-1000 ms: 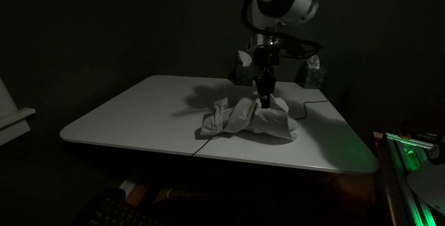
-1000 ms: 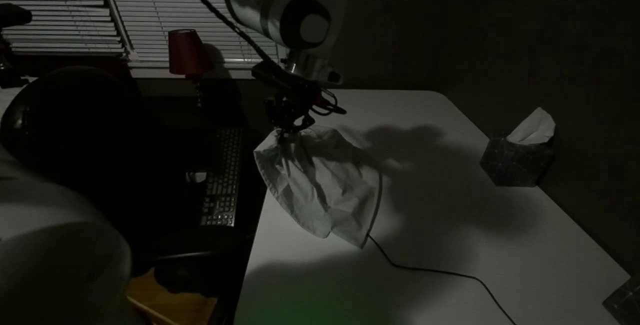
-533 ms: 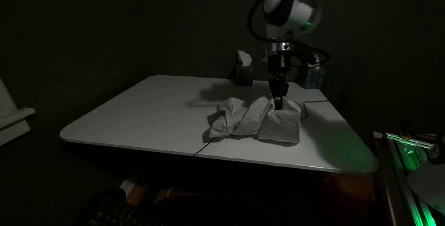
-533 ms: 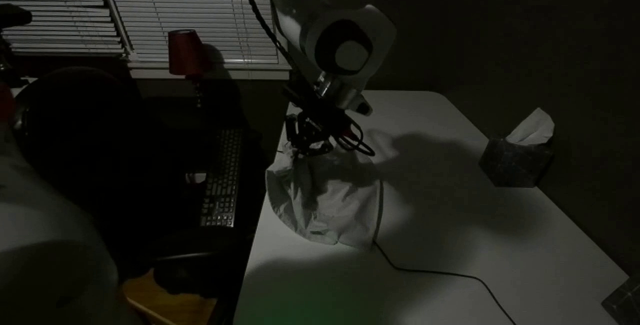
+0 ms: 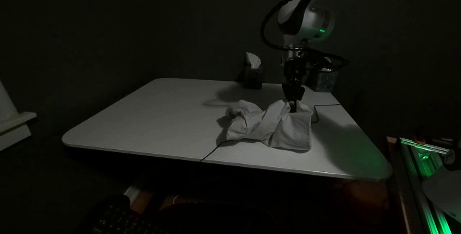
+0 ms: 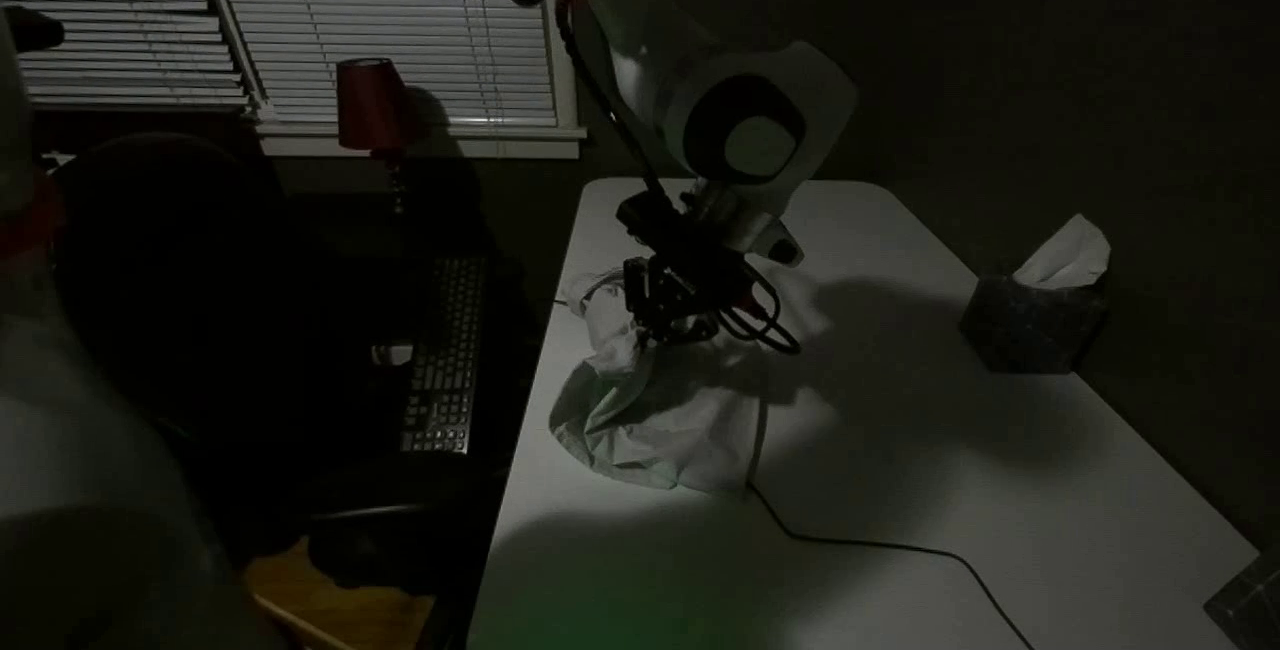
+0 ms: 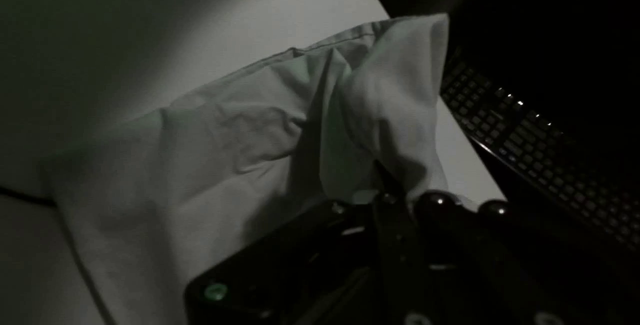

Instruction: Fold the shirt on the table

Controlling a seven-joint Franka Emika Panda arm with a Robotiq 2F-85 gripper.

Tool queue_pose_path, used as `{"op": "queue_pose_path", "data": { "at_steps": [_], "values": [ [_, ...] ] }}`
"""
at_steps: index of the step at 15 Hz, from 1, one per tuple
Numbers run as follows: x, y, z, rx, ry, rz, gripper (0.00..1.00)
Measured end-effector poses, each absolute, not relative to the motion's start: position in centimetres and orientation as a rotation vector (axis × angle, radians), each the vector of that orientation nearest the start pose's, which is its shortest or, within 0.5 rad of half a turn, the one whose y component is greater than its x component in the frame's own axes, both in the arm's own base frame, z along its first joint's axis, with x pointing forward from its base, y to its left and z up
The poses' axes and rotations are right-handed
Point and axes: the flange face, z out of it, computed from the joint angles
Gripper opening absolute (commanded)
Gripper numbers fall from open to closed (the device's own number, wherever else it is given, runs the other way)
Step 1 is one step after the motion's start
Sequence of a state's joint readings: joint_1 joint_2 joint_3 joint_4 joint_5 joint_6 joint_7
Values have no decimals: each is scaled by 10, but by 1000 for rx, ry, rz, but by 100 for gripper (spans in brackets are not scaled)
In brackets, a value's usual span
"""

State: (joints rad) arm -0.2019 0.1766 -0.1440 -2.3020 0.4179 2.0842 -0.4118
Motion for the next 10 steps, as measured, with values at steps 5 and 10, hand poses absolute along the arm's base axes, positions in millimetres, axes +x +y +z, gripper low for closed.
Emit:
{"op": "queue_pose_path", "data": {
  "at_steps": [5,10],
  "values": [
    [456,-173,237,-2813,468,383,1],
    [451,-188,222,-2903,665,459,1]
  ]
}}
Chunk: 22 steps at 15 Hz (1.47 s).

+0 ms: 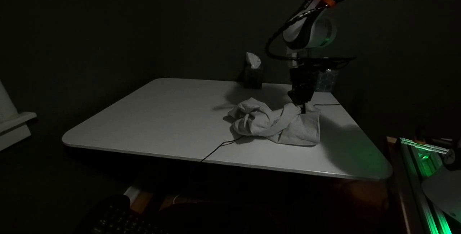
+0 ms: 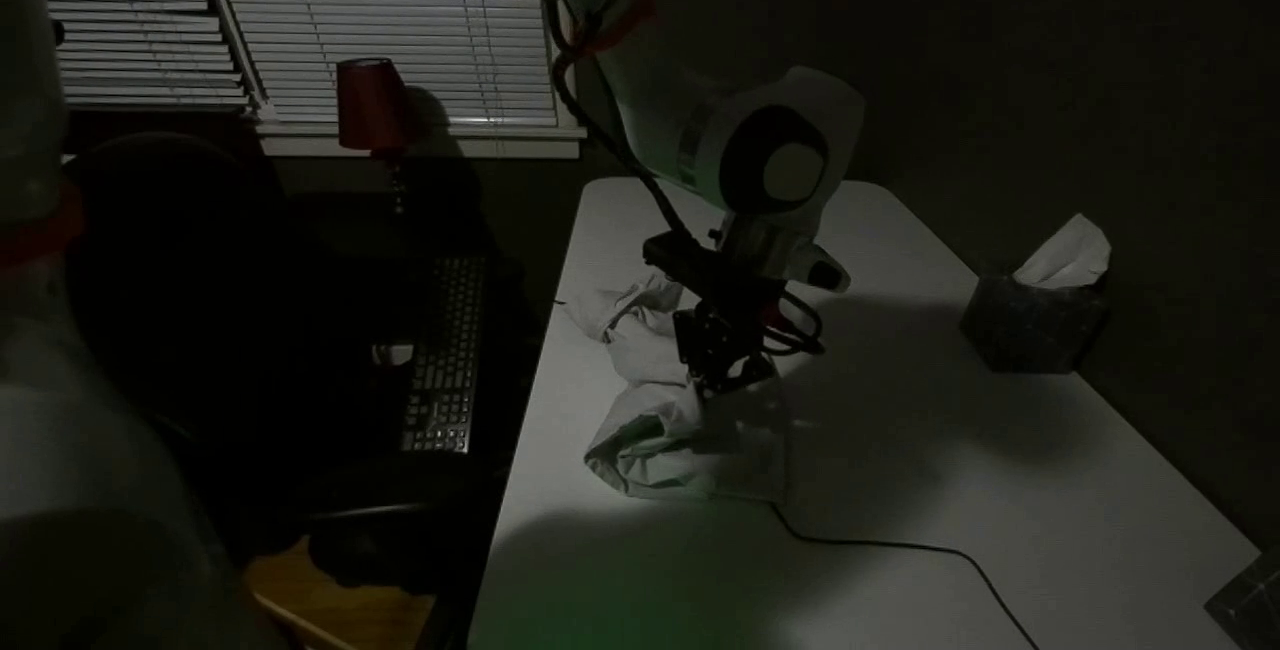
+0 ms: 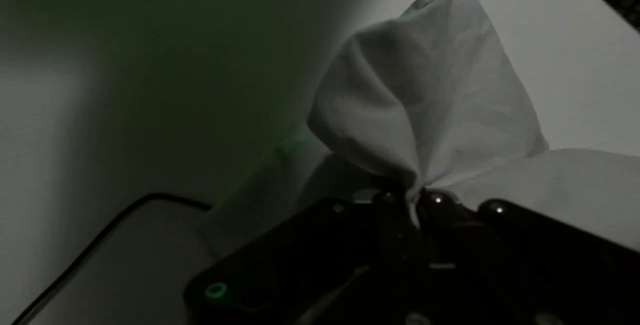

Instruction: Fold the shirt on the table

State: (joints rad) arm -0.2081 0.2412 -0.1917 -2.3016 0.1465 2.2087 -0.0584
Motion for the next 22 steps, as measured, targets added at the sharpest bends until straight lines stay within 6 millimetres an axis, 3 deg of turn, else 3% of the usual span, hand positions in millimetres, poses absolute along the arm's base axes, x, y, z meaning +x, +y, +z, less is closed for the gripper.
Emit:
{"op": "queue_pose_path", "data": {
  "at_steps": [7,13,14,15,22],
  "values": [
    [459,-204,206,-3070,901,378,1],
    [464,-207,188,-3242,980,316,1],
    [464,-206,185,-3266,982,315,28],
    [464,-206,182,-3287,981,318,29],
    [474,-199,186,-3346,919,292,80]
  ]
}}
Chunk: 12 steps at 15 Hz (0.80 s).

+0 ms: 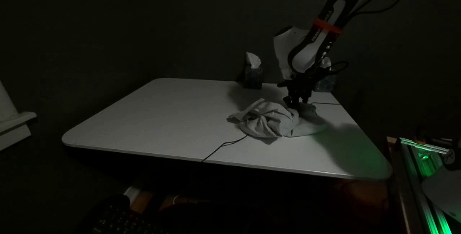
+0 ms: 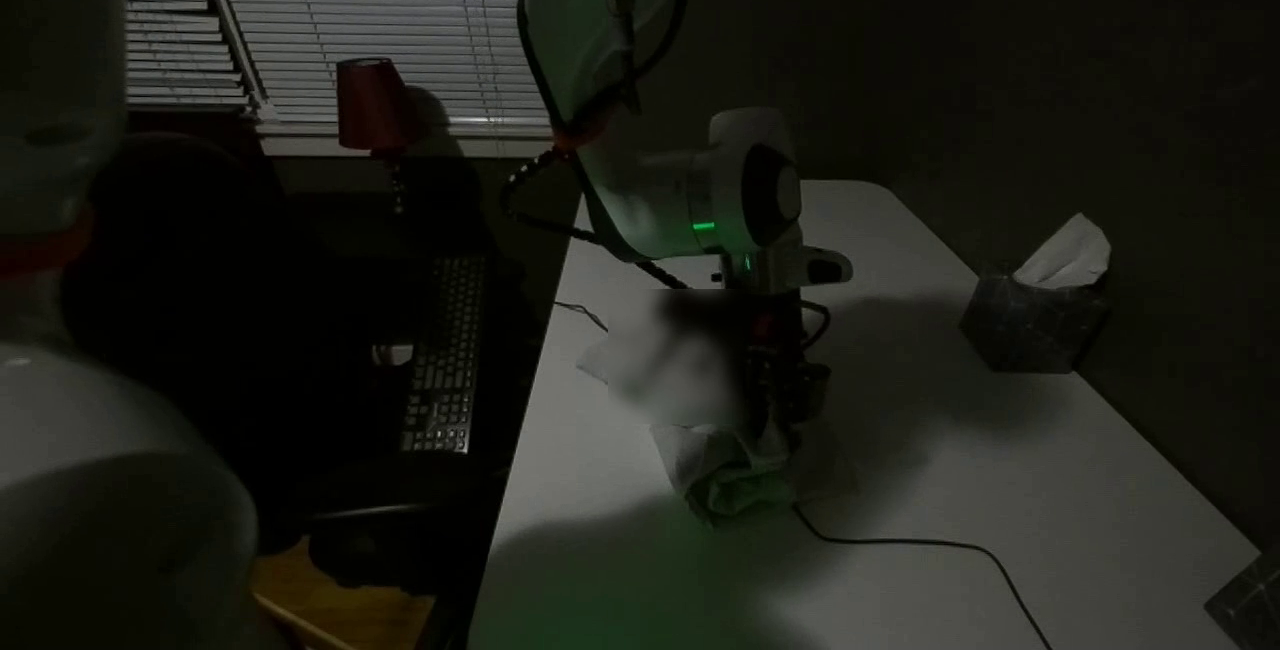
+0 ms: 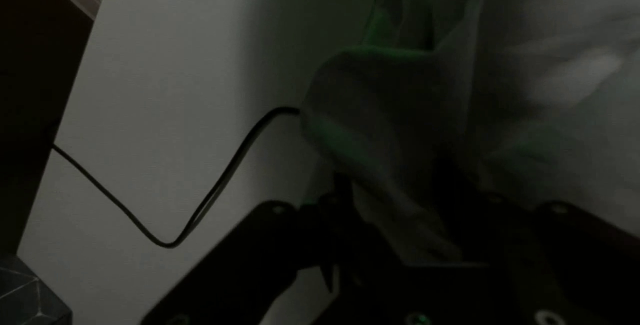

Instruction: Fold the shirt on the table

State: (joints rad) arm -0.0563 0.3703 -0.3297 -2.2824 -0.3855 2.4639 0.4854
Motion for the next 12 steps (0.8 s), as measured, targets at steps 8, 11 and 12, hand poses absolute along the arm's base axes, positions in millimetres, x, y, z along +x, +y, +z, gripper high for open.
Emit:
{"op": "queue_pose_path", "data": {
  "at_steps": [8,11,12],
  "values": [
    [484,-151,240,-3364,554,364,100],
    [479,-138,255,-3362,489,461,100],
    [477,-134,259,-3352,472,504,100]
  ]
}}
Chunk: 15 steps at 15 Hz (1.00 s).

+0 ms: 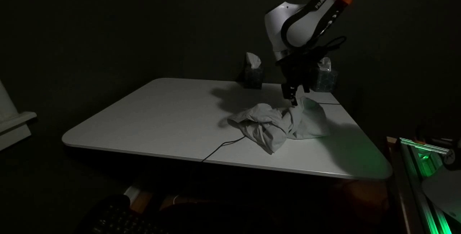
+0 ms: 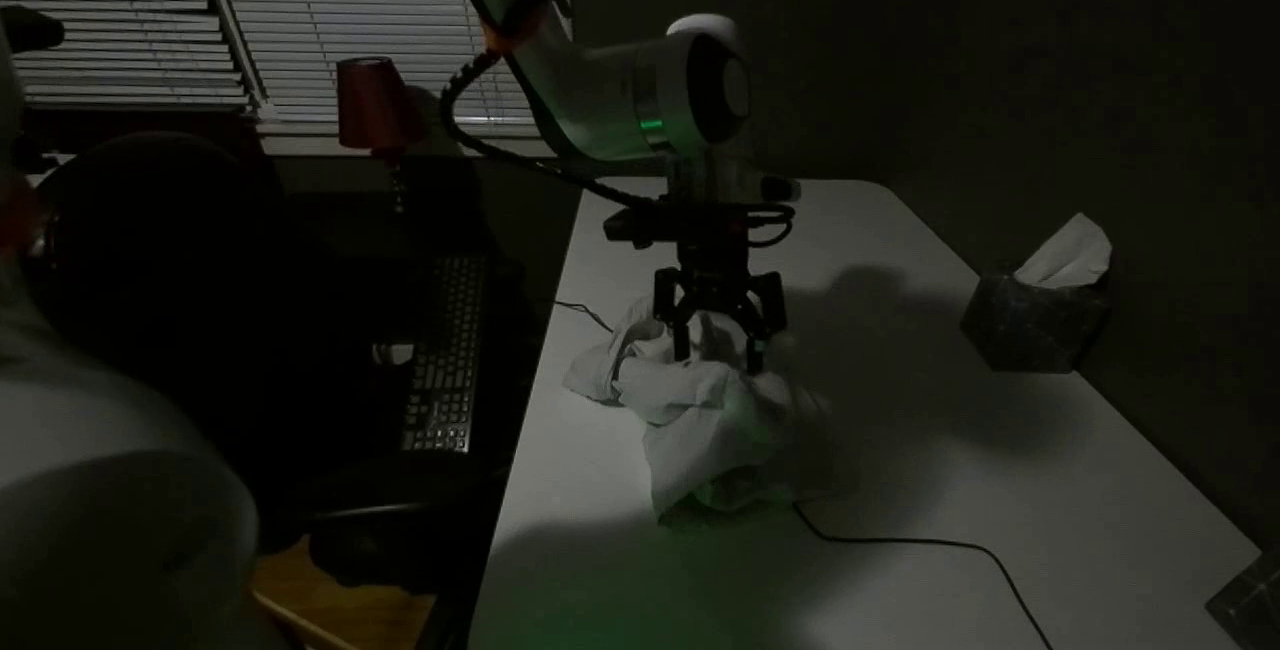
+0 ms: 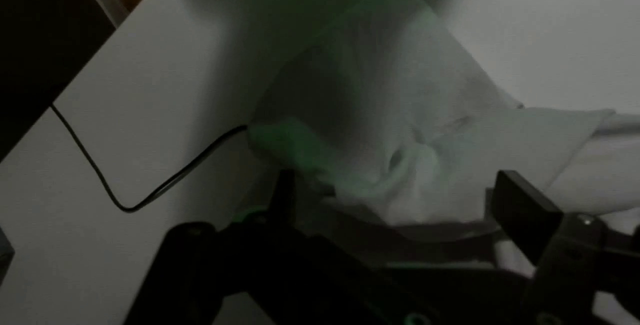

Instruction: Fold the shirt on the table

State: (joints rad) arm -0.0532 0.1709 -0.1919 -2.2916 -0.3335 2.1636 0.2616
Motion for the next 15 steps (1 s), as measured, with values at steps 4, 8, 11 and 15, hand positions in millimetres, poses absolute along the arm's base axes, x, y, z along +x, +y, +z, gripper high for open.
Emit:
{"op": "queue_pose_path", "data": {
  "at_steps": [4,8,11,15],
  "values": [
    [458,-103,273,-3193,543,760,100],
    [458,-71,276,-3014,650,721,100],
    [458,-69,276,-2991,661,717,100],
    [458,-68,273,-3001,695,716,100]
  ]
}}
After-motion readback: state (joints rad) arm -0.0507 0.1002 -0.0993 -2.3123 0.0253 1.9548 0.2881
